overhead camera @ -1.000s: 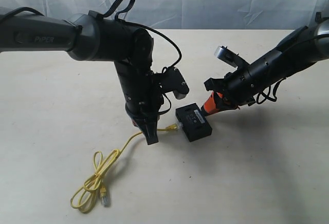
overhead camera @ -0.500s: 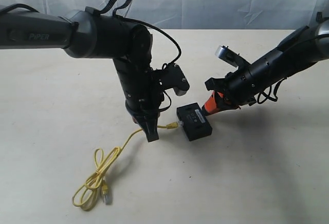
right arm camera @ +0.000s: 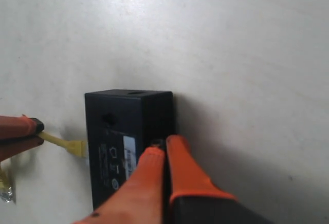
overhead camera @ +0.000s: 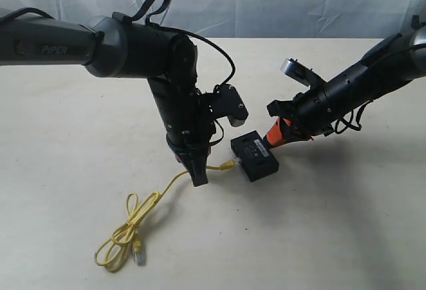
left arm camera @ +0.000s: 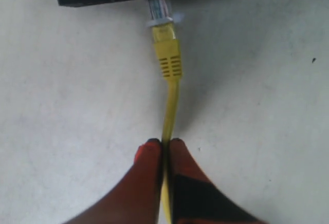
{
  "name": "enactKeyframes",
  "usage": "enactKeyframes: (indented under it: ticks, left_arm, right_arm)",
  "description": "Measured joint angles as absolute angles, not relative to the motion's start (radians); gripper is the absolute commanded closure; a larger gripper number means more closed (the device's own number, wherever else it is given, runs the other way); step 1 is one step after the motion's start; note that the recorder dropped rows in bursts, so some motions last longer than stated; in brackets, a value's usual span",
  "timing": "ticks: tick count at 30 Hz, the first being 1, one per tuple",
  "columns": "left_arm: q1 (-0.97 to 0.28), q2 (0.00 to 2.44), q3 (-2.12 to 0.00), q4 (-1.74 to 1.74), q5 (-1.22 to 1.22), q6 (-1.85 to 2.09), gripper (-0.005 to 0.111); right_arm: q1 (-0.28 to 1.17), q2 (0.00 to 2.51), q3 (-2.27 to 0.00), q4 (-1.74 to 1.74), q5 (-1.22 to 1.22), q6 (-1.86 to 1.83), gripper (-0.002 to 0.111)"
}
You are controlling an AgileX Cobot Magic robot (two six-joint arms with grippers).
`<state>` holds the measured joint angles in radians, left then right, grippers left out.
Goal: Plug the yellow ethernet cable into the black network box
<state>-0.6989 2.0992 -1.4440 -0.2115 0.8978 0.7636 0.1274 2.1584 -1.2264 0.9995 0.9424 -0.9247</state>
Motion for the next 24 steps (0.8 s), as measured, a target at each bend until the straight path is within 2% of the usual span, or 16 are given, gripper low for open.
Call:
enactKeyframes:
  ticks: [24]
  left_arm:
    - [-0.699, 2.109, -1.444, -0.212, 0.879, 0.764, 0.107]
  right_arm:
    - [0.127, 2.158, -1.226, 0.999, 0.971, -0.918, 0.109]
